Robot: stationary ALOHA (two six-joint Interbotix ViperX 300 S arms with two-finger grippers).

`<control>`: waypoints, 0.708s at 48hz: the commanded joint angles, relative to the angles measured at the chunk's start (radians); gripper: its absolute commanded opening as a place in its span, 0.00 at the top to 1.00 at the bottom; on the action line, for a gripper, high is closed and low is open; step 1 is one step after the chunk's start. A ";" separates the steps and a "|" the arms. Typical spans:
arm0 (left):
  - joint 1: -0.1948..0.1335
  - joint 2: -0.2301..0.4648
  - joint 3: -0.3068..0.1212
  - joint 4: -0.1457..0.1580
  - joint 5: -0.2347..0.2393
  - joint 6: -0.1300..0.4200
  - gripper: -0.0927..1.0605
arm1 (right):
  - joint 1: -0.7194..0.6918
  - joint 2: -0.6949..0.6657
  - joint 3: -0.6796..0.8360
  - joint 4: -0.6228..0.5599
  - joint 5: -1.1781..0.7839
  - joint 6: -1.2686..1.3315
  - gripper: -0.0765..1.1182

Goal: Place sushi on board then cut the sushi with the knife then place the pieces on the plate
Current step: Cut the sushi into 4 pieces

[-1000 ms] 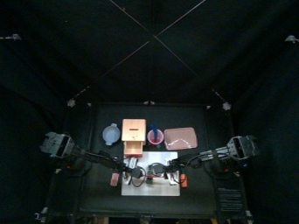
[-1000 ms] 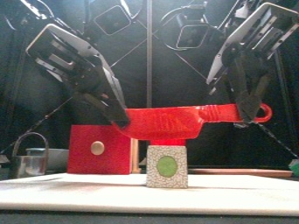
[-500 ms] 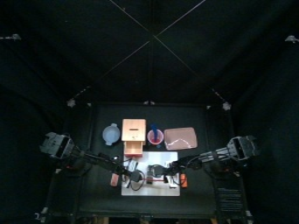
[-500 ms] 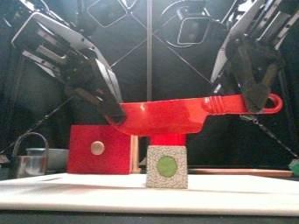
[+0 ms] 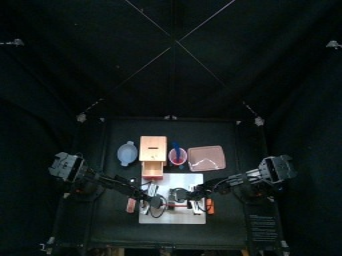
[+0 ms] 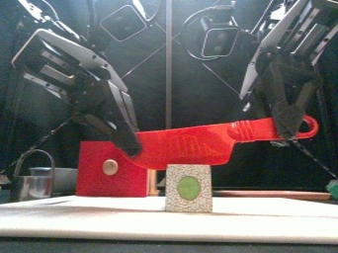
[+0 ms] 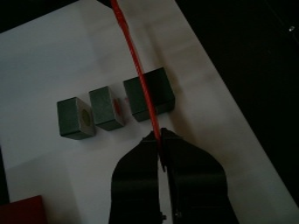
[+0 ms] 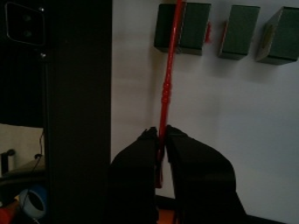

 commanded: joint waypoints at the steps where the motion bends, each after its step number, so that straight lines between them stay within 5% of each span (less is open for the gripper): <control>1: 0.009 -0.002 -0.038 0.003 -0.021 0.005 0.70 | -0.011 -0.006 -0.018 0.008 -0.032 -0.006 0.76; 19: 0.000 0.097 -0.058 -0.002 -0.015 0.005 0.70 | 0.012 0.074 -0.023 0.014 -0.048 -0.005 0.76; 34: -0.006 0.032 -0.058 -0.002 -0.002 0.005 0.69 | 0.017 0.034 -0.038 0.012 -0.037 -0.006 0.76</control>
